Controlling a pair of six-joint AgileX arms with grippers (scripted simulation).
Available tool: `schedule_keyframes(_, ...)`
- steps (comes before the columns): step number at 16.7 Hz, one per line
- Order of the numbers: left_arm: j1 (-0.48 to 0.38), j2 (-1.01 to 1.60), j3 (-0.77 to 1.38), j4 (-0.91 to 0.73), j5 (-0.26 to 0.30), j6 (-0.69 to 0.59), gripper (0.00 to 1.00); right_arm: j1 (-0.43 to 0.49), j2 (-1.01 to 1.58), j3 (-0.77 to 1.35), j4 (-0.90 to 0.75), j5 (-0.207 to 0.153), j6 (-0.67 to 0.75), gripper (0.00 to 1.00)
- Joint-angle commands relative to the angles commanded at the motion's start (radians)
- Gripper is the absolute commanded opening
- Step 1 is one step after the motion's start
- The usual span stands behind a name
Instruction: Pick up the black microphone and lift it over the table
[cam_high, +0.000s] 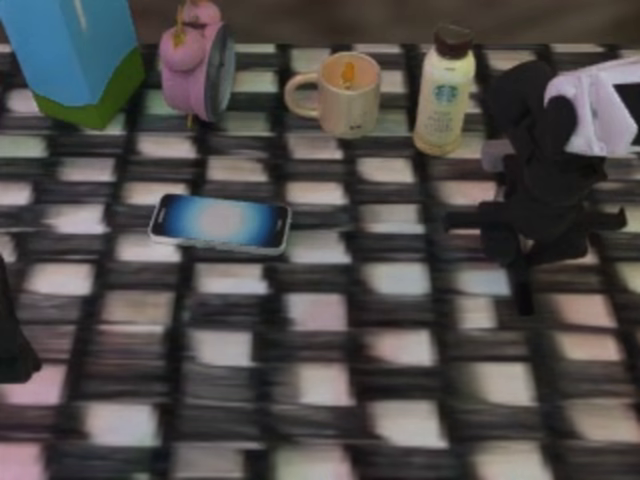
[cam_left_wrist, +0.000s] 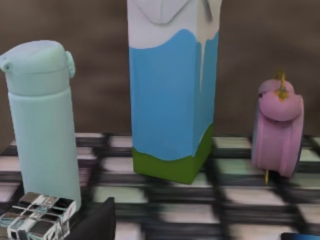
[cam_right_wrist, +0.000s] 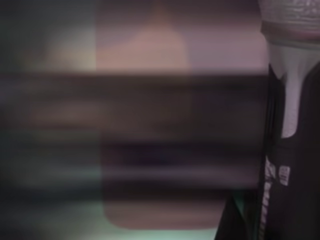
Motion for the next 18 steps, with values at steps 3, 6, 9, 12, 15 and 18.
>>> schedule_keyframes(3,0.000,0.000,0.000,0.000,0.000,0.000,1.00,0.000,-0.053,0.021,-0.019,0.016,-0.010,0.00)
schedule_keyframes(6,0.000,0.000,0.000,0.000,0.000,0.000,1.00,0.001,-0.059,0.015,0.014,0.004,-0.019,0.00)
schedule_keyframes(9,0.000,0.000,0.000,0.000,0.000,0.000,1.00,0.002,-0.082,-0.012,0.139,-0.040,-0.046,0.00)
schedule_keyframes(12,0.000,0.000,0.000,0.000,0.000,0.000,1.00,0.001,-0.118,-0.064,0.338,-0.107,-0.087,0.00)
schedule_keyframes(15,0.000,0.000,0.000,0.000,0.000,0.000,1.00,-0.002,-0.164,-0.142,0.592,-0.190,-0.138,0.00)
schedule_keyframes(18,0.000,0.000,0.000,0.000,0.000,0.000,1.00,-0.005,-0.219,-0.231,0.884,-0.279,-0.194,0.00)
